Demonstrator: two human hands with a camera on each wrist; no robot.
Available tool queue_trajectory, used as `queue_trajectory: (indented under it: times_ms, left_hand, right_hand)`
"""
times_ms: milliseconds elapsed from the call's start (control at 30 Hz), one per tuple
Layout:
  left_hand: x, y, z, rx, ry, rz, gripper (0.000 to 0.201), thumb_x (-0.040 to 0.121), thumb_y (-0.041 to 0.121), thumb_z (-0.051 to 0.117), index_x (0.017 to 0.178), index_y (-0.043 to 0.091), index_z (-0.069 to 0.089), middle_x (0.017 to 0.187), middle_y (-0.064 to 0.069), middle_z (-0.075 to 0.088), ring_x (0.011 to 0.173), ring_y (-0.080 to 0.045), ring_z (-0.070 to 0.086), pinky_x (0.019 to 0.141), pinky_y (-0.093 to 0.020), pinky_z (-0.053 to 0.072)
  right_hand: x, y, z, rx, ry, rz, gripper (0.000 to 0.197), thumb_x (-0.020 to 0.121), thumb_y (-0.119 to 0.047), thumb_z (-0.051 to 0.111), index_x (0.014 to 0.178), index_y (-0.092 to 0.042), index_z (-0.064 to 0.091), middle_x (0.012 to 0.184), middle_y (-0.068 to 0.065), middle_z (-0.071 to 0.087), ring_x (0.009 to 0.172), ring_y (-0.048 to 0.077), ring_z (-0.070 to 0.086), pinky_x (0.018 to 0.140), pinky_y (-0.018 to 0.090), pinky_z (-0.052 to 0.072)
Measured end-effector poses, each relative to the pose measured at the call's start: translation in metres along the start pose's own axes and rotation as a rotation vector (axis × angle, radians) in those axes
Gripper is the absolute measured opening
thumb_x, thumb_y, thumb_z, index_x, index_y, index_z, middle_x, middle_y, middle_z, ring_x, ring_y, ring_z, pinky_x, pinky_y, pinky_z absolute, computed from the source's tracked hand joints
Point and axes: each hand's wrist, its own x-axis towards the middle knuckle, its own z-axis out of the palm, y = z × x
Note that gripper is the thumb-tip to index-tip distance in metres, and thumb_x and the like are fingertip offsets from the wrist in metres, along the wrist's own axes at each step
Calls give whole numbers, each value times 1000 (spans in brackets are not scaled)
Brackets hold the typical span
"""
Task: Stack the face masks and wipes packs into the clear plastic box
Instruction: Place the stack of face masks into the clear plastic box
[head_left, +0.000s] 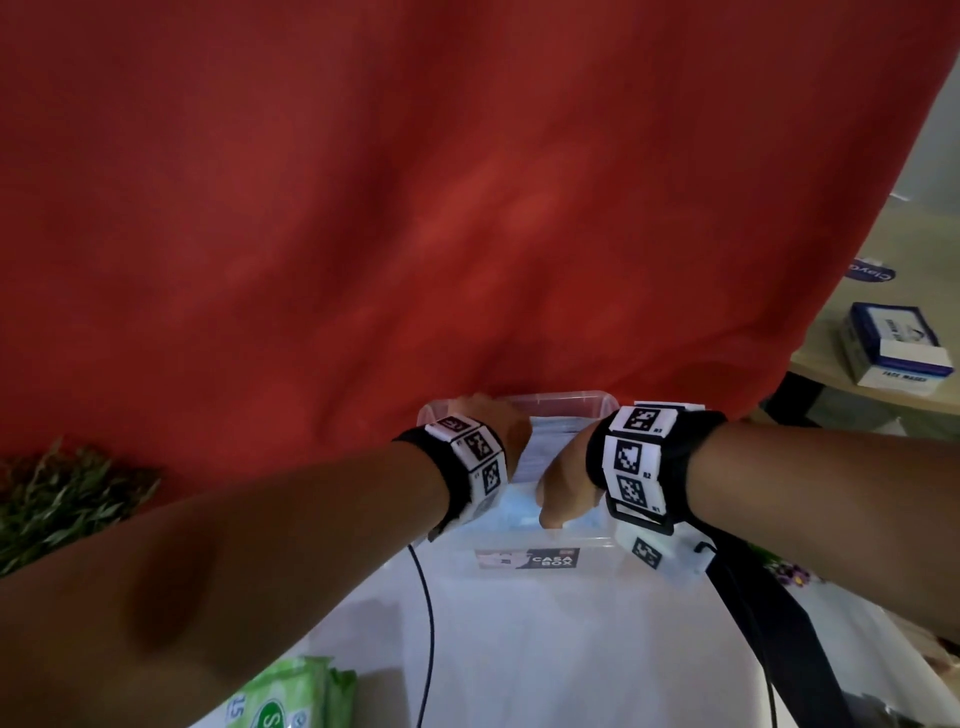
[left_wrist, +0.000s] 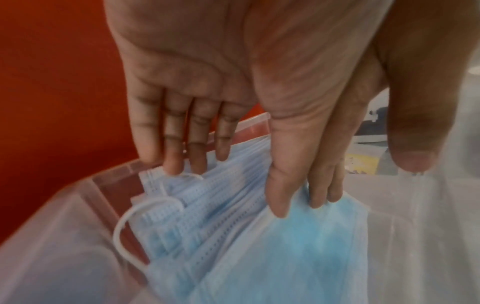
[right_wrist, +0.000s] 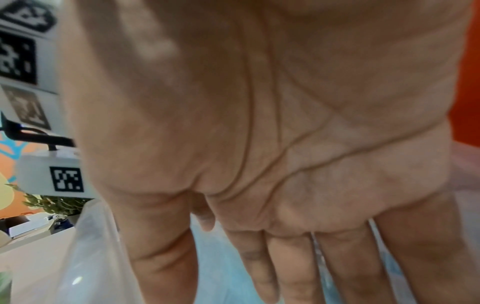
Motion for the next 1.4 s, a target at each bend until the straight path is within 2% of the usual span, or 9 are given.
queue_trajectory:
  times_ms: [100,267,367,433,567,900,1100,1266,1400]
  left_hand:
    - [0,-7,3,-70,-97,-7,34,74,18,76,66,20,42,78,3,57,80,-26,62,80,-44,57]
    - [0,-7,0,-42,-122,4,28,74,11,73,70,20,47,85,-1,62,83,-27,64,81,-45,58]
    - [-6,-5,0,-59,17,-17,25,81,13,68,104,14,61,108,-7,63,97,-31,61,82,-45,55]
    - [-9,-3,-4,-124,-72,22,15,85,26,68,92,13,64,92,-3,66,86,-26,61,72,-30,49]
    - [-7,5,6,-215,-368,18,33,89,32,65,62,21,47,65,8,50,83,-24,55,73,-33,41]
    - [-19,-1,12,-123,-382,57,19,95,24,52,80,12,56,101,-9,62,86,-27,53,84,-38,48]
    - [-44,-5,8,-181,-256,51,28,98,21,49,112,2,65,123,-13,65,112,-30,61,84,-33,45]
    - [-76,-31,4,-378,25,33,32,98,21,49,123,12,67,131,-6,63,121,-25,58,99,-30,43]
    - [-107,-62,14,-440,149,-27,36,93,26,55,127,19,63,127,-7,66,114,-28,63,84,-28,44]
  right_hand:
    - [3,0,2,4,9,4,45,104,-29,36,138,-2,46,119,11,54,100,24,48,85,30,35]
    - [2,-2,3,-14,43,11,48,103,-29,37,143,-2,41,140,15,51,123,28,53,89,28,37]
    - [-1,-2,0,15,51,5,44,104,-29,37,137,-2,45,94,9,59,75,20,53,63,22,37]
    - [-1,1,-2,70,71,19,39,104,-28,37,131,-3,49,82,5,53,72,18,49,53,21,32]
    - [1,6,0,179,79,17,43,103,-24,41,140,-3,46,137,11,56,104,22,55,63,22,43]
    - [0,1,-1,280,21,22,41,103,-19,39,139,-2,46,138,11,57,116,28,60,58,21,45]
    - [-11,-12,-7,308,108,7,33,100,-20,44,125,-3,57,114,14,68,87,27,61,62,26,49]
    - [-29,-36,-13,187,450,-54,24,93,-17,47,77,-11,64,79,4,64,70,21,59,65,27,47]
    - [-40,-62,-19,170,675,-93,23,93,-22,52,104,-12,69,102,-12,58,85,19,53,76,27,39]
